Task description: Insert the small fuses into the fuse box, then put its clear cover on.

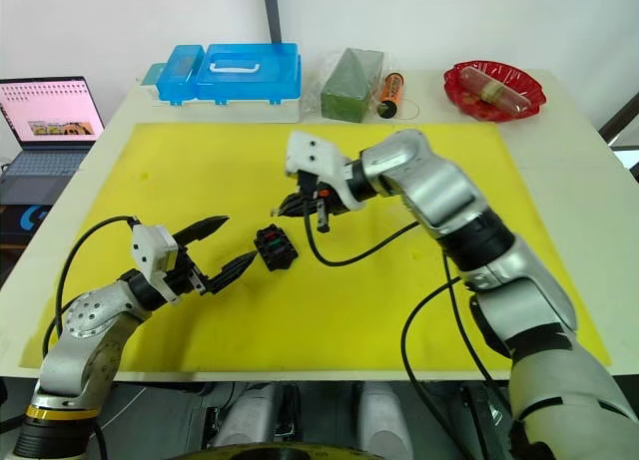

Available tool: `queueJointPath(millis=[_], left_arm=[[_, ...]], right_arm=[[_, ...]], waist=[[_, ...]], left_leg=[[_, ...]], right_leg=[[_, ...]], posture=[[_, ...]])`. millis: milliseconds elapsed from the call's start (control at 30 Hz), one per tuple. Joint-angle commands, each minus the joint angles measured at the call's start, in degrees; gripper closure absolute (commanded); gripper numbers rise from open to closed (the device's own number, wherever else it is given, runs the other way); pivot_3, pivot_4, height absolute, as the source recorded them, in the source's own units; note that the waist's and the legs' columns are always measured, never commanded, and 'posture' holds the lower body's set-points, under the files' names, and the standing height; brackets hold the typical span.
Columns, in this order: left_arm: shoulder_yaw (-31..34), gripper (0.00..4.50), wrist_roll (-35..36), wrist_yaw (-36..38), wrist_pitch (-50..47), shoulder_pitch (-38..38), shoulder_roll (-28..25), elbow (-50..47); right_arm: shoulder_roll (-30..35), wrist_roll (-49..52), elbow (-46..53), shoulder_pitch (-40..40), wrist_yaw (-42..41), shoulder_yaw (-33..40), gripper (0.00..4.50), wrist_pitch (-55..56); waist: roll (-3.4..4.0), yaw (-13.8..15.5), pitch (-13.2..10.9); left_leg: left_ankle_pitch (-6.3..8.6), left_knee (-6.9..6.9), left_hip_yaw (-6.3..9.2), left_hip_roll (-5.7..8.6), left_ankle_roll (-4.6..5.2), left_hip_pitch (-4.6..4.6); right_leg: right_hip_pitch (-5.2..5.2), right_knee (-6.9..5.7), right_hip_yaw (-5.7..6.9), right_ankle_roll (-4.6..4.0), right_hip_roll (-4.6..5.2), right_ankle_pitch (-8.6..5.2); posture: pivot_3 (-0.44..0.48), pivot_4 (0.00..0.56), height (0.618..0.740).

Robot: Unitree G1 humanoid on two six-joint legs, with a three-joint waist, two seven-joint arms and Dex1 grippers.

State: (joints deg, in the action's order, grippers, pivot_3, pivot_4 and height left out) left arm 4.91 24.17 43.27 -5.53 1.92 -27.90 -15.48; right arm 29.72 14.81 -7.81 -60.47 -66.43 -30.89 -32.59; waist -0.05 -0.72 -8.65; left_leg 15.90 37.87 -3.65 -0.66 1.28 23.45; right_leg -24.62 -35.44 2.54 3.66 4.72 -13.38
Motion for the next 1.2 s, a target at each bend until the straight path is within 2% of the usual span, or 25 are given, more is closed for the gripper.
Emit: queueJointPath(millis=[33, 367, 867, 1200], left_arm=[[-0.65, 0.0, -0.42, 0.19, 1.35, -0.19, 0.64, -1.25], [-0.47, 0.0, -0.96, 1.12, 2.2, 1.36, 0.26, -1.55], [0.03, 0.0, -1.21, 0.97, 3.41, 2.04, 0.44, -0.57], [-0.2, 0.0, -1.62, 0.88, 4.68, 1.58, 0.71, 1.08]], right_arm=[[-3.81, -4.27, -7.75, -3.68, -2.75, -0.85, 4.47, 7.01], [-11.16, -12.99, -23.48, -7.99, -8.15, -2.0, 4.47, 20.43], [-14.09, -18.84, -31.85, -9.82, -11.76, -0.42, 4.47, 31.34], [-15.88, -20.79, -36.14, -11.03, -12.4, -0.21, 4.47, 34.39]], waist=[[0.0, -0.02, 0.0], [0.01, -0.46, 0.0], [0.02, -1.64, -0.01], [0.02, -1.82, -0.01]], left_leg=[[0.0, 0.0, -0.01, 0.04, 0.0, 0.01], [0.0, 0.0, 0.01, 0.07, -0.08, -0.01], [-0.05, -0.19, 0.02, 0.09, -0.24, -0.01], [-0.25, -0.62, 0.02, 0.08, -0.55, -0.08]], right_leg=[[0.0, 0.0, 0.0, 0.0, 0.04, 0.0], [-0.02, -0.06, 0.01, -0.04, 0.14, 0.03], [-0.1, -0.07, 0.05, -0.05, 0.21, 0.03], [-0.25, -0.09, 0.21, 0.11, 0.25, 0.12]], posture=[[0.0, 0.15, 0.74], [0.0, 0.15, 0.74], [0.0, 0.15, 0.74], [0.0, 0.15, 0.74]])
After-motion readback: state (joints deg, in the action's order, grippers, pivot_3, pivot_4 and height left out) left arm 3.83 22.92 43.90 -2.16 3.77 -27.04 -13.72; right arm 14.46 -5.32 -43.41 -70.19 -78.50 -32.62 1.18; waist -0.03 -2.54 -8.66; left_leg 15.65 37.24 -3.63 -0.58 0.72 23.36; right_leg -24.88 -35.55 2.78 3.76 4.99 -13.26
